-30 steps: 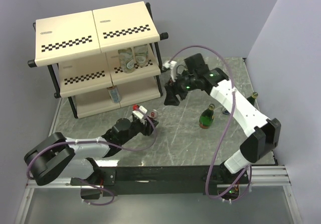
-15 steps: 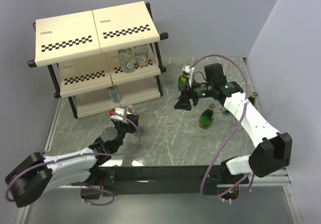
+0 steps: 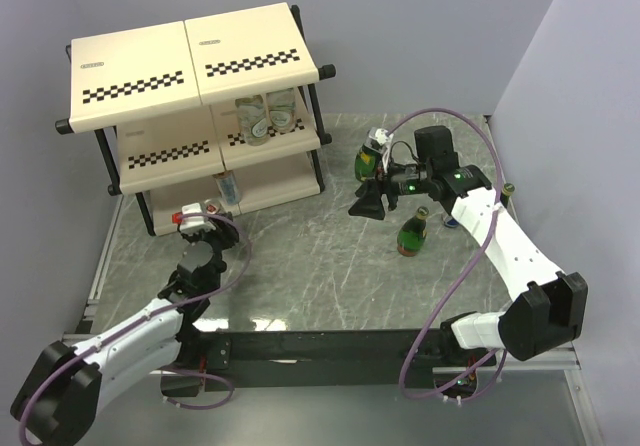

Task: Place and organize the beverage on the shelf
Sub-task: Place the drink on the shelf.

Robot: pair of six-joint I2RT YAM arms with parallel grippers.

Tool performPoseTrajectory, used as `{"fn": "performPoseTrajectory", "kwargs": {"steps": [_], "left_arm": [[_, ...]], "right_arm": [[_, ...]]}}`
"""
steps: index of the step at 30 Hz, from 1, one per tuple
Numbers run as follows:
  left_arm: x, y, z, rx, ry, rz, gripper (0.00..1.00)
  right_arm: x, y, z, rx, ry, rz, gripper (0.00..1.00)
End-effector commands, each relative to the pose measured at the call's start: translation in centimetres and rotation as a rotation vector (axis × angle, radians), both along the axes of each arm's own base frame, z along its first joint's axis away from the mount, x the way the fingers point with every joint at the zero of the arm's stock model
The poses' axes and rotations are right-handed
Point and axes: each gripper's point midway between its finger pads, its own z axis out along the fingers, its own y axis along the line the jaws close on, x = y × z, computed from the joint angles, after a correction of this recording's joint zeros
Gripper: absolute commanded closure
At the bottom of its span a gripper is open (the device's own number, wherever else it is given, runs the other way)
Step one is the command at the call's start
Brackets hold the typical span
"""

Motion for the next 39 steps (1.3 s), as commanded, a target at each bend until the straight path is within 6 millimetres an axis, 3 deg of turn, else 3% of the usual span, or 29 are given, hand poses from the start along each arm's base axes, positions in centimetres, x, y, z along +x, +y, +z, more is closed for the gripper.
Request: {"fn": "performPoseTrajectory", "kwargs": {"steps": [1, 12, 39], "left_arm": [[1.3, 0.1, 4.6, -0.069, -0.125, 0.024, 1.00], [2.9, 1.9, 5.2, -0.007, -0.167, 0.070, 1.00], [4.4, 5.3, 5.8, 0.059, -0.229, 0.121, 1.00]], "right_arm": [[-0.5, -0.1, 1.8, 0.042, -0.075, 0.029, 0.30], [-0.7, -0.1, 1.7, 0.049, -0.069, 0.040, 0.30], [-0.9, -0.4, 2.0, 0.057, -0.085, 0.049, 0.30]]}}
